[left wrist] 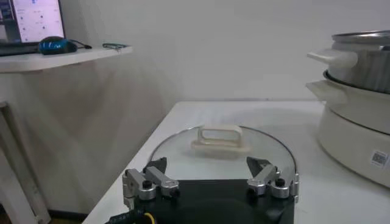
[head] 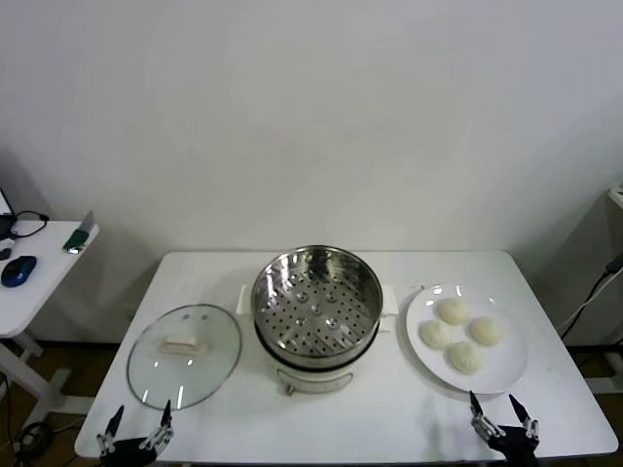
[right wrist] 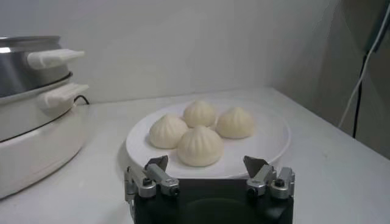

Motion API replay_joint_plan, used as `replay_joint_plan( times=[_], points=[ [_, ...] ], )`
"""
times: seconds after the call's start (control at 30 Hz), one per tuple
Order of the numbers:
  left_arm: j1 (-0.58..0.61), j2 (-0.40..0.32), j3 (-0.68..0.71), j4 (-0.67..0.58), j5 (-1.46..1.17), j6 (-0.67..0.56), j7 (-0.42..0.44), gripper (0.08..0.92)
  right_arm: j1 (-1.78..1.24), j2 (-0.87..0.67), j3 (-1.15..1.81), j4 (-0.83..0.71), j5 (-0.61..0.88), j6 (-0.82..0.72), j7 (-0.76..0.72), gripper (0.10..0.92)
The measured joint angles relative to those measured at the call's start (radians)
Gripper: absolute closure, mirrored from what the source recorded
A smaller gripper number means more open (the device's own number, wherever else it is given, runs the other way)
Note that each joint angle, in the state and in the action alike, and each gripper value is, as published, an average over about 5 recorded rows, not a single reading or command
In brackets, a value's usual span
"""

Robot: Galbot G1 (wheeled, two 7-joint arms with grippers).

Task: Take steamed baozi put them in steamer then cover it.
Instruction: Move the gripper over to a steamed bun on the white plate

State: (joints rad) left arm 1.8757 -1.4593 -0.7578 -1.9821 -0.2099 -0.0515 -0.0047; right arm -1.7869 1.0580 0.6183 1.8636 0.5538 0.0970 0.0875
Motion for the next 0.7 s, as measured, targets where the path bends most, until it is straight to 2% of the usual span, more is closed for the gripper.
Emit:
replay_joint_plan(
  times=[0.2,0.37,0.53,0.7],
  points=[
    [-0.004,0.003,0.003,-0.003,-0.001,0.000,0.003,0.177,0.114,-0.043,0.003,0.021,-0.041,-0.135,-0.006,0.203],
    [-0.012,0.009,0.010,-0.006,-0.001,0.001,0.006,0.177,0.337,-0.152,-0.053,-0.023,-0.081,-0.288,-0.065,0.203],
    [-0.019,0.017,0.012,-0.007,0.000,0.001,0.008,0.177,0.638,-0.315,-0.216,-0.124,-0.132,-0.396,-0.227,0.203],
    [-0.020,0.020,0.012,-0.006,0.000,-0.001,0.009,0.177,0.969,-0.457,-0.492,-0.258,-0.239,-0.396,-0.465,0.203]
  ],
)
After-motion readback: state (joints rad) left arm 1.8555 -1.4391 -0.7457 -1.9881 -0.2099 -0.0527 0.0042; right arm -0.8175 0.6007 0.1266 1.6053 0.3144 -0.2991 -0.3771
